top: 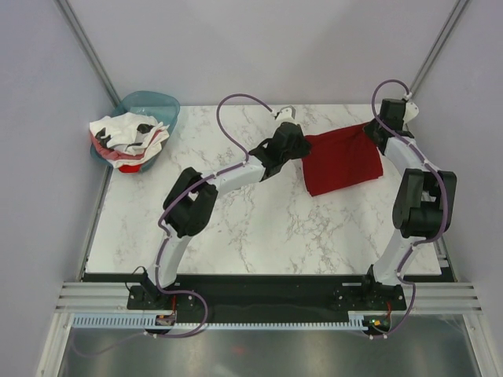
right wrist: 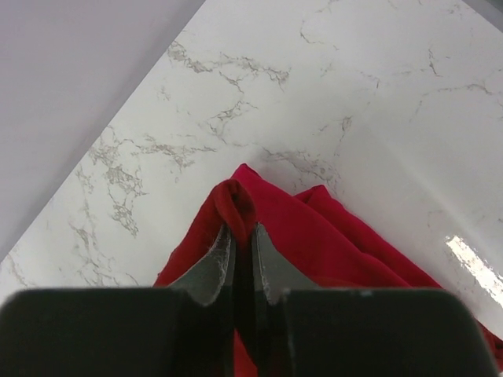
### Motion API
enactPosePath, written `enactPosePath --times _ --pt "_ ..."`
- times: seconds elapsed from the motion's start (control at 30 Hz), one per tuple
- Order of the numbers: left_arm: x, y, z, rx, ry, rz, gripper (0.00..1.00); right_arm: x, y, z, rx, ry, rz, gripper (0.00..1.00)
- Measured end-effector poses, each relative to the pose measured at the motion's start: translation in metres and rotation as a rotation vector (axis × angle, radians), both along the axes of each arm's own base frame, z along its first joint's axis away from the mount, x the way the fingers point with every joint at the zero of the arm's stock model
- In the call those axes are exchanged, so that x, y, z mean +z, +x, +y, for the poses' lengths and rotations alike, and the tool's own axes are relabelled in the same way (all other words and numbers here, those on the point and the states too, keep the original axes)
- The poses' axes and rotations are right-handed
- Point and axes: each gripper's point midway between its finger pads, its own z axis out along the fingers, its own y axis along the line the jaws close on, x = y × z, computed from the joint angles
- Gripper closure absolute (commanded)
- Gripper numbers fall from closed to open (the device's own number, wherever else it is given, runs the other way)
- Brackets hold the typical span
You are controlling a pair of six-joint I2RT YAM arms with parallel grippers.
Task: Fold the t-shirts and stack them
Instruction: Neatly place the folded tshirt to the corner
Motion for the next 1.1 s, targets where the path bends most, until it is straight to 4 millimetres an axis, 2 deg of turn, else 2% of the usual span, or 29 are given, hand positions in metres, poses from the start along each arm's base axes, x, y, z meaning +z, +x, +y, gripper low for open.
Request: enactPosePath --times 0.03,0.07,0.17,0.2,0.27,0.33,0.43,0.53,0.6,0.73,0.8,0.83,0.9,0.93,0.97,1.1 --pt "-0.001 0.001 0.001 0.003 -0.005 0.006 0.93 -0.003 0.002 0.001 0.001 0.001 0.005 0.78" --pt "-0.001 0.003 0.001 0.006 -0.011 0.01 0.91 -0.006 0.005 0.001 0.001 0.001 0.009 0.54" --pt "-0.007 0.012 0.002 0.012 -0.024 0.025 0.52 -0.014 0.014 -0.004 -0.019 -0.009 0.014 0.19" --pt "-0.009 0.017 0.002 0.017 -0.032 0.032 0.39 -0.016 0.018 -0.007 -0.029 -0.015 0.013 0.17" --pt "-0.02 0.033 0.006 0.037 -0.037 0.053 0.32 -0.019 0.023 -0.011 -0.036 -0.03 0.018 0.15" --pt "-0.031 0.049 0.016 0.064 -0.021 0.072 0.3 -0.019 0.024 -0.013 -0.045 -0.04 0.02 0.15" --pt "-0.048 0.061 0.04 0.115 0.028 0.112 0.3 -0.016 0.025 -0.014 -0.055 -0.066 0.016 0.19" --pt "-0.049 0.067 0.055 0.15 0.055 0.114 0.3 -0.01 0.025 -0.005 -0.042 -0.093 0.011 0.25" --pt "-0.047 0.064 0.058 0.15 0.068 0.117 0.3 -0.004 0.026 0.005 -0.019 -0.099 -0.001 0.31" --pt "-0.035 0.048 0.06 0.134 0.081 0.118 0.3 -0.004 0.025 0.023 0.031 -0.078 -0.024 0.38" --pt "-0.03 0.034 0.068 0.129 0.094 0.131 0.3 -0.017 0.02 0.027 0.043 -0.059 -0.006 0.48" --pt "-0.025 0.027 0.073 0.128 0.093 0.129 0.3 -0.024 0.017 0.028 0.041 -0.047 0.001 0.56" --pt "-0.018 0.01 0.085 0.128 0.097 0.131 0.29 -0.044 0.007 0.028 0.038 -0.02 0.035 0.61" --pt "-0.016 0.001 0.093 0.131 0.1 0.133 0.29 -0.054 0.001 0.028 0.031 -0.006 0.055 0.74" --pt "-0.014 -0.007 0.1 0.134 0.103 0.135 0.29 -0.062 -0.004 0.026 0.026 0.004 0.075 0.78" --pt "-0.016 -0.03 0.125 0.149 0.122 0.147 0.29 -0.073 -0.006 0.01 -0.024 0.05 0.081 0.78"
